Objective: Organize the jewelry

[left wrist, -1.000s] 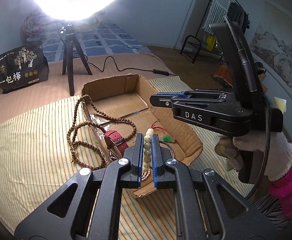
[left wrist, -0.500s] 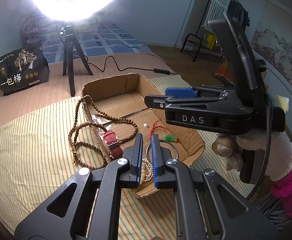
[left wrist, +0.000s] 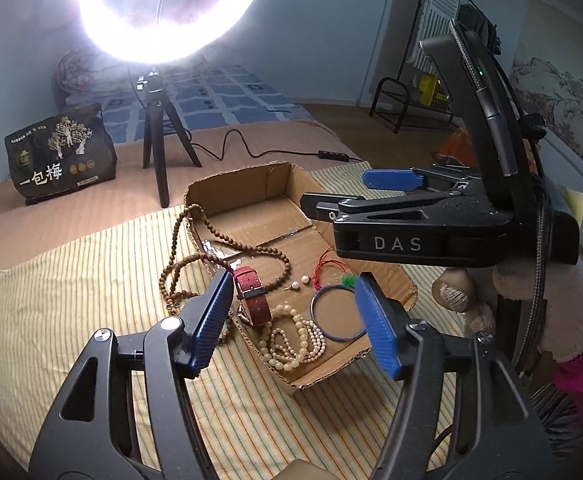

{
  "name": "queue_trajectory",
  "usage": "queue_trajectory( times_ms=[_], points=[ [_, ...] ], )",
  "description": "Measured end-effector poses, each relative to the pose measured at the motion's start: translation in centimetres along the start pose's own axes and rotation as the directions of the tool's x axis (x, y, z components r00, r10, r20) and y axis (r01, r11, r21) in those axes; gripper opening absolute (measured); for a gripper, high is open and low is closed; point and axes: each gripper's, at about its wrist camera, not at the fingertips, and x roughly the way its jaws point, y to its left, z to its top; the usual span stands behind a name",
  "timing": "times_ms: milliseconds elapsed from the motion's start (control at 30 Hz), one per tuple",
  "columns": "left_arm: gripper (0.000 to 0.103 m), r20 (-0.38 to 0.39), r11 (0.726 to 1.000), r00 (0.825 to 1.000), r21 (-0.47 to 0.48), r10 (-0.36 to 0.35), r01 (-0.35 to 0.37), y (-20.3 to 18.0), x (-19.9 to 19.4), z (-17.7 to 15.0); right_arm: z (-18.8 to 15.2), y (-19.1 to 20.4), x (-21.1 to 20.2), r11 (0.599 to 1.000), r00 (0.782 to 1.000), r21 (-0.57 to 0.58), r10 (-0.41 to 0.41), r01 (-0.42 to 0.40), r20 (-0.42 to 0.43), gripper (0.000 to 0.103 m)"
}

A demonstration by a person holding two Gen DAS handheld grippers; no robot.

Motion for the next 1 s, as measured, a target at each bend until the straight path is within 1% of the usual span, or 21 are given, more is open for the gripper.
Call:
queue_trajectory(
  times_ms=[133,233,467,667,833,1000],
  points=[
    [0.065,0.001,1.0,1.0,-0.003,0.001,-0.001,0.1,-0.3,0.0,0.0,0.4,-0.5,1.0,1.0,-0.005,-0.008,0.008,0.011,0.077],
    [0.065,0.003,1.0,1.0,-0.005,0.001,-0.001,0.0,-0.4,0.0,0.1,0.8,-0.8,1.0,1.0,-0.017,-0.023,0.023,0.02,0.079],
    [0.065,0.005,1.0,1.0,-0.002,0.009,-0.009,-0.1,-1.0,-0.1,0.1,1.4,-1.5,0.999,0.999,-0.034,-0.035,0.036,0.035,0.079],
    [0.065,-0.002,1.0,1.0,0.002,0.029,-0.029,0.4,-2.6,-0.3,0.0,1.7,-2.4,0.999,0.998,-0.045,-0.027,0.029,0.053,0.079],
    [0.065,0.006,0.999,0.999,-0.016,0.05,-0.05,1.6,-4.9,-0.4,0.1,2.0,-3.0,0.998,0.998,-0.056,0.026,-0.023,0.055,0.079],
    [0.065,0.016,0.995,0.997,-0.062,0.081,-0.08,4.2,-7.5,-1.4,0.2,2.9,-3.1,0.991,0.994,-0.099,0.097,-0.092,0.043,0.079]
  ],
)
